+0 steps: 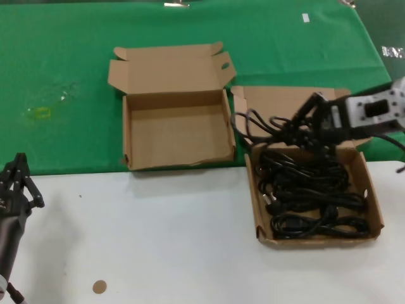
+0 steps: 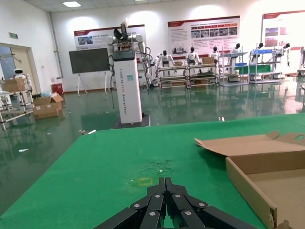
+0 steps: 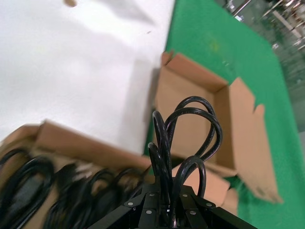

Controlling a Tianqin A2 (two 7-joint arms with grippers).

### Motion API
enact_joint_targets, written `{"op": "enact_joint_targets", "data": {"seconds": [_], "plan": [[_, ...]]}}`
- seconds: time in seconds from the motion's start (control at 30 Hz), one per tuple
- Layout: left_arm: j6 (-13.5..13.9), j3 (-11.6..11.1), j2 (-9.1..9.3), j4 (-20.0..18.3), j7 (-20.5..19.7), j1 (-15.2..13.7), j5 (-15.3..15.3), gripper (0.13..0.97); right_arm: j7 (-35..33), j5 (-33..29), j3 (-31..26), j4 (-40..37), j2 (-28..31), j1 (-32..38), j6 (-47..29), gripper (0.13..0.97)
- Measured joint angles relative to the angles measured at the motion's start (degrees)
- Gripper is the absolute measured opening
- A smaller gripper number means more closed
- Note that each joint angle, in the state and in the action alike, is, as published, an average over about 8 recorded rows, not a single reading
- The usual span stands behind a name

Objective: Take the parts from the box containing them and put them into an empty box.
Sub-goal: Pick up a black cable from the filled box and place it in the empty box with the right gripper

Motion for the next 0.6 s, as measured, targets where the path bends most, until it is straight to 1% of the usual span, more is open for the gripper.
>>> {"op": "enact_joint_targets", "data": {"seconds": [0.6], "plan": [[0.0, 0.0, 0.0, 0.0, 0.0, 0.0, 0.0, 0.152, 1.9, -3.9, -4.1, -4.5, -14.9, 5.8, 8.7, 0.181]]}}
